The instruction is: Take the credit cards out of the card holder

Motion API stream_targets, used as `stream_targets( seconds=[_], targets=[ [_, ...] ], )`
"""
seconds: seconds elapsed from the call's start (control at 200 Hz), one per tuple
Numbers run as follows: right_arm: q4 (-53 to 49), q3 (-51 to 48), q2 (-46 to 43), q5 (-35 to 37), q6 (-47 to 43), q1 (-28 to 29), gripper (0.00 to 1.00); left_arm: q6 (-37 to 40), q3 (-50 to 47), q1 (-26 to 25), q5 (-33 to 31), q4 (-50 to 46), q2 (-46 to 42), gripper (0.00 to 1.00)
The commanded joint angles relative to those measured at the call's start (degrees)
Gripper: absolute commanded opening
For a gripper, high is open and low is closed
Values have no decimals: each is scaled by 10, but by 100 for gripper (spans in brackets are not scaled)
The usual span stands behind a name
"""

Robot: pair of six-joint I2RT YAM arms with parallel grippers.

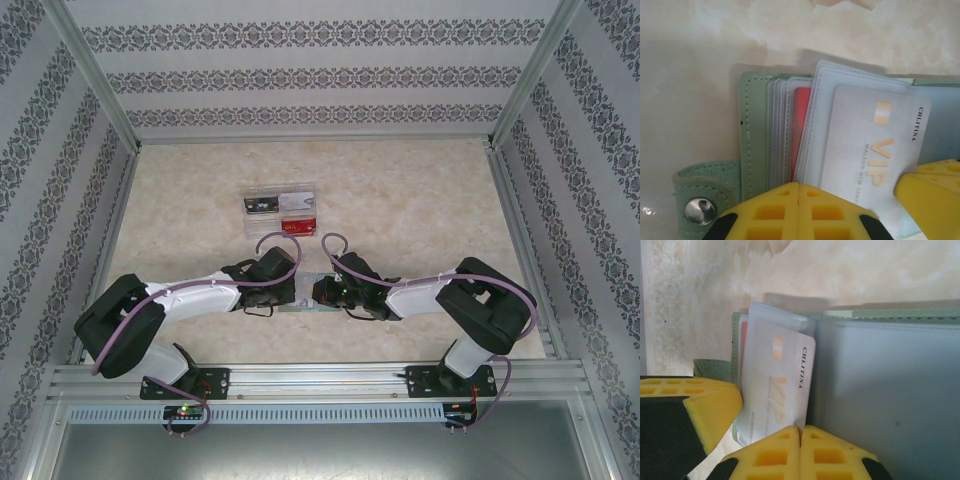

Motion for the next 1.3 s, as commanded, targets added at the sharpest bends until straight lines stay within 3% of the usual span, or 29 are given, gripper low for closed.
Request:
stream_targets(
  seconds=[0.0,0.61,0.999,1.084,1.184,1.299],
  targets=[
    [-21,-4,-6,-3,-11,-11,3,-2,-22,6,-16,-47,12,0],
    [-65,-58,-83,-28,-47,-61,1,-2,-20,6,-23,-55,7,0],
    [-132,-78,-230,-20,-90,-81,0,0,-8,5,-7,-59,-21,0],
    [-155,-73,-267,-11,-105,-81,0,-4,-4,5,5,-55,-52,17],
    [-173,-68,-308,-1,-127,-81,0,-6,-5,5,11,-44,-105,45],
    [-178,-67,-347,14,-158,-81,0,5,-5,5,8,-43,-162,55]
  ],
)
